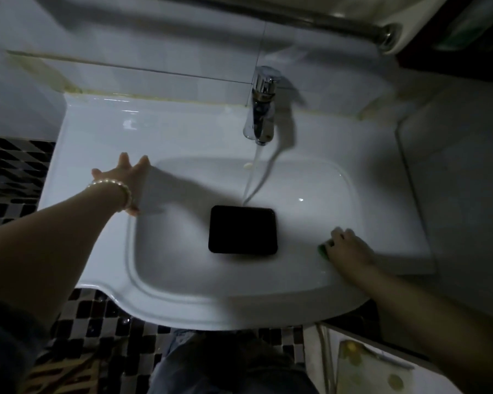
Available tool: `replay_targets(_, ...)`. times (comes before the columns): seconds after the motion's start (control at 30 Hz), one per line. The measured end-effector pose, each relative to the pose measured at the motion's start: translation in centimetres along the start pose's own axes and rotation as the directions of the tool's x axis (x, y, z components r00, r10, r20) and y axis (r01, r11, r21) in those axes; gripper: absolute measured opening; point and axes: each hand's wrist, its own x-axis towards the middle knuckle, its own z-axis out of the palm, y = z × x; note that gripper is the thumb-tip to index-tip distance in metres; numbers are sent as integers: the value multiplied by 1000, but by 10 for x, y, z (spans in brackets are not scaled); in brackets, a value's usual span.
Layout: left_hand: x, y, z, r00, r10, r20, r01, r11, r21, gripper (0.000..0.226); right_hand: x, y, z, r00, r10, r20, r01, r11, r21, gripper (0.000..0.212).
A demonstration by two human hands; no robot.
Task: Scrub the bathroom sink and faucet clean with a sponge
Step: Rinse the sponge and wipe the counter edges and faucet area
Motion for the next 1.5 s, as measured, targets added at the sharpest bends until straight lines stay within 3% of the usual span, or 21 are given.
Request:
replay_targets(0.07, 1, -1, 0, 1000, -9, 5, 9, 1000, -2, 112, 15, 3, -14, 980, -164, -109, 139, 969, -202, 32)
replay_targets(0.17, 4, -4, 3, 1000, -24, 5, 23, 1000, 8, 117, 45, 2, -37, 955, -236, -181, 144, 899, -414, 32)
replay_targets(0.2, 5, -5, 5, 1000, -28, 6, 28, 1000, 4, 119, 57, 0, -48, 969, -198, -150, 118, 898, -423, 27)
replay_targets(0.3, 7, -4, 4, 998, -52, 18, 53, 999, -3, 123, 99, -5, -85, 963, -96, -251, 11, 946, -323, 23)
replay_targets(0.43, 9, -4, 3, 997, -61, 52, 60, 998, 9, 131, 111, -6, -107, 906, -196, -376, 79, 949, -304, 24)
replay_targets(0.5, 12, -5, 4, 996, -69, 60, 70, 997, -17, 132, 113, -1, -95, 923, -103, -371, 62, 991, -121, 29)
replay_targets(0.57, 13, -4, 5, 995, -71, 70, 74, 997, -31, 132, 122, -2, -81, 932, 154, -328, -103, 981, 167, 41)
replay_targets(0.63, 12, -3, 5, 994, -78, 78, 81, 996, -36, 133, 136, -15, -84, 857, 441, -266, -287, 839, 462, 53)
replay_targets(0.67, 12, -3, 5, 994, -77, 75, 79, 996, -30, 134, 143, -26, -88, 825, 511, -240, -314, 768, 559, 56)
replay_targets(0.83, 17, -5, 10, 996, -71, 52, 70, 997, 17, 136, 152, -97, -96, 806, 501, -316, -122, 663, 739, 53)
replay_targets(0.97, 19, -5, 10, 995, -76, 58, 75, 997, 16, 139, 144, -141, -96, 860, 368, -352, 54, 621, 782, 42)
replay_targets(1.03, 19, -7, 11, 995, -70, 67, 71, 998, 1, 139, 129, -169, -104, 887, 180, -424, 290, 497, 818, 28)
replay_targets(1.07, 19, -8, 12, 995, -68, 67, 68, 998, 1, 140, 120, -185, -110, 887, 154, -436, 354, 379, 855, 21)
replay_targets(1.1, 20, -8, 12, 995, -72, 67, 71, 997, 5, 140, 114, -199, -115, 907, 189, -376, 342, 188, 921, 17)
replay_targets(1.13, 20, -9, 13, 994, -80, 70, 80, 997, 0, 140, 110, -208, -119, 947, 233, -223, 251, -99, 963, 19)
replay_targets(1.17, 21, -9, 14, 993, -90, 72, 91, 996, -15, 139, 107, -210, -120, 975, 219, -34, 128, -430, 894, 21)
replay_targets(1.2, 21, -9, 14, 993, -94, 71, 96, 995, -27, 138, 105, -209, -118, 989, 105, 103, 1, -707, 707, 21)
replay_targets(1.23, 21, -9, 14, 993, -93, 67, 95, 995, -29, 137, 101, -202, -116, 988, -40, 150, -107, -876, 470, 16)
replay_targets(1.3, 20, -7, 13, 992, -106, 71, 108, 994, -20, 135, 97, -185, -108, 974, -160, 162, -182, -974, 135, 19)
replay_targets(1.4, 14, 6, 10, 977, -208, 48, 207, 978, 18, 121, 95, -169, -101, 971, -178, 156, -182, -983, 6, 33)
replay_targets(1.5, 11, 35, 12, 969, -229, -93, 244, 946, 215, 69, 93, -168, -107, 963, -261, 63, -256, -964, -68, 42)
